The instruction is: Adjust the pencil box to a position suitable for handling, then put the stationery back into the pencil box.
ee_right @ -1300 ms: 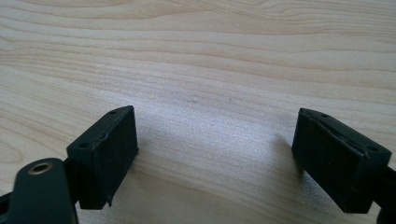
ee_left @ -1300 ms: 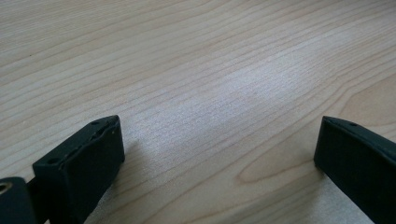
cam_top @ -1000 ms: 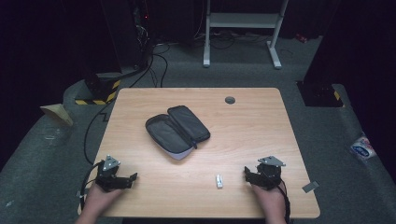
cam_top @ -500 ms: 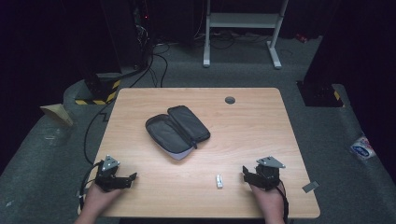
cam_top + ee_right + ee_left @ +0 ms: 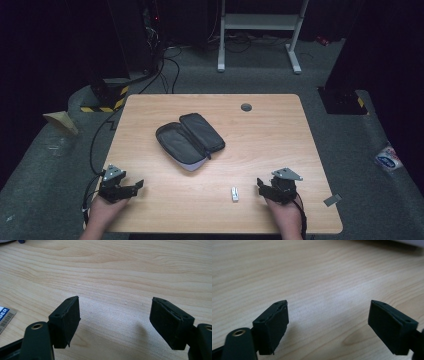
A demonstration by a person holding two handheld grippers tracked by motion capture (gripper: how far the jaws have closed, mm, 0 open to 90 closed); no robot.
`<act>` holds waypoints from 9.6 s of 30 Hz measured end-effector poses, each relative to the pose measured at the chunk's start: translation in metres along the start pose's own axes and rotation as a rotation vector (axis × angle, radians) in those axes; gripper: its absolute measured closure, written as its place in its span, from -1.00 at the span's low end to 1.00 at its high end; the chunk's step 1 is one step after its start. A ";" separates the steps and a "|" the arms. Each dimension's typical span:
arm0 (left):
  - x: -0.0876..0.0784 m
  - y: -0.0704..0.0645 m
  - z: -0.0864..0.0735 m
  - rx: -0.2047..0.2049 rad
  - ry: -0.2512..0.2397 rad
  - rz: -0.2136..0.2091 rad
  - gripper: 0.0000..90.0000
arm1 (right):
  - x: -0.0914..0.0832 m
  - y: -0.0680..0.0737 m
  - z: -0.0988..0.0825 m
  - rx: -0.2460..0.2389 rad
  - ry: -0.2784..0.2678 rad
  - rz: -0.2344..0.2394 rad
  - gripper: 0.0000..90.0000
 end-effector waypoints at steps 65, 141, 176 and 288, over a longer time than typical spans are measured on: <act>0.081 0.027 0.140 0.002 -0.040 0.111 0.14 | -0.007 -0.005 0.001 -0.028 -0.022 0.059 -0.19; 0.069 -0.097 0.106 0.123 -0.155 -0.125 0.62 | -0.001 0.032 0.025 -0.007 -0.065 0.152 -0.03; 0.087 -0.090 0.108 0.084 -0.116 -0.106 0.80 | 0.054 0.063 0.051 -0.001 -0.022 0.131 0.76; 0.029 -0.018 0.011 0.038 0.053 0.030 -0.59 | -0.011 0.062 -0.013 -0.083 -0.043 0.197 -0.11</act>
Point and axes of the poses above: each handheld gripper's, and its own axes: x roughly forward along the jaws, z roughly out of its top, y roughly to its left, the point moved 4 cm from there along x, roughly forward along the jaws, and after that the axes turned 15 degrees about x, right-handed, at the moved point
